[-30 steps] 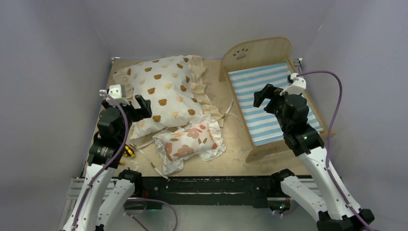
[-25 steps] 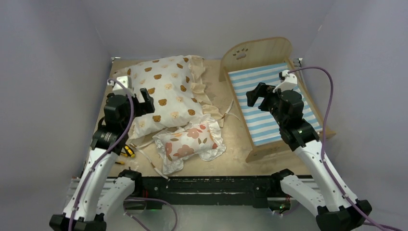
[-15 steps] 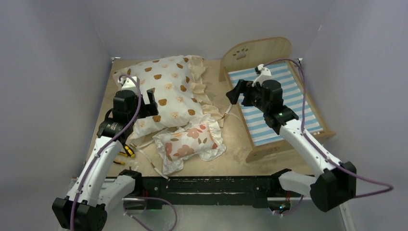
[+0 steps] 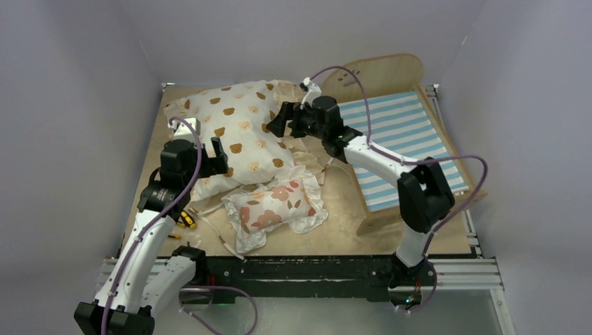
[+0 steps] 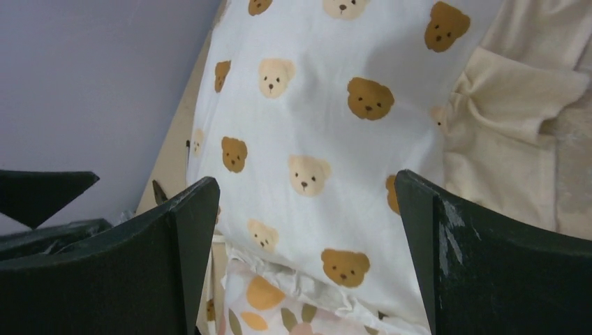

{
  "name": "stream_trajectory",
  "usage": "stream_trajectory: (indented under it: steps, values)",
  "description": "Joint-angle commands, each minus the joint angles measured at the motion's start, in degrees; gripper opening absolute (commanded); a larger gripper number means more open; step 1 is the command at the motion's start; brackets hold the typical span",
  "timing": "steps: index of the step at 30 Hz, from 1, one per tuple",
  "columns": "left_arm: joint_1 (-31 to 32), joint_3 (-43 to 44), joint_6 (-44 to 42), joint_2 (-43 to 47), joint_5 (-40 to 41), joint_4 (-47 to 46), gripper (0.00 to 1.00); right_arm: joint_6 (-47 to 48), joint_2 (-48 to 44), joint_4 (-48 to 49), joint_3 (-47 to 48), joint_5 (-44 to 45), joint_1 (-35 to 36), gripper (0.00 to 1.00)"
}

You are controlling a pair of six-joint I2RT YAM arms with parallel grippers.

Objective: Set up the pet bed

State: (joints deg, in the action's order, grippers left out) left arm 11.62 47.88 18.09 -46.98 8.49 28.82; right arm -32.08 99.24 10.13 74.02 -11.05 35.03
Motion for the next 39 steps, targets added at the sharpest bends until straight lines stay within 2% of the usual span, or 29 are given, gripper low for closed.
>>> stream_trajectory:
  steps: [1, 13, 15, 17, 21, 25, 26, 33, 39]
  values:
    - [-0.5, -0.2, -0.9, 0.7, -2.0, -1.4, 0.99, -3.0, 8.4, 3.8, 8.6, 3.5, 0.7, 0.99]
    - [-0.6, -0.4, -1.2, 0.8, -2.0, -1.3, 0.99, -6.5, 33.4, 3.5, 23.4, 3.8, 2.5, 0.99]
    - [-0.7, -0.4, -1.2, 0.8, -2.1, -1.3, 0.99, -5.7, 36.1, 2.9, 24.2, 3.6, 2.7, 0.94]
    - [-0.7, -0.4, -1.2, 0.9, -2.2, -1.3, 0.99, -4.3, 37.8, 2.7, 24.2, 3.0, 2.7, 0.82]
    - [-0.9, -0.4, -1.3, 1.0, -2.4, -1.3, 0.99, -0.3, 37.8, 2.8, 23.5, 1.3, 2.8, 0.43]
    - [-0.9, -0.4, -1.3, 1.1, -2.4, -1.4, 0.99, 5.5, 34.2, 0.4, 23.9, 1.6, 3.0, 0.04]
    - [-0.9, -0.5, -1.3, 1.2, -2.4, -1.4, 0.99, 7.4, 33.0, -0.6, 24.3, 2.2, 3.0, 0.00]
    - [-0.9, -0.5, -1.3, 1.7, -2.0, -1.2, 0.99, 20.6, 23.2, -9.9, 30.3, 9.2, 4.1, 0.00]
    - [-0.9, -0.5, -1.2, 1.8, -0.7, -1.0, 0.99, 30.6, 16.5, -22.6, 39.3, 16.2, 5.5, 0.00]
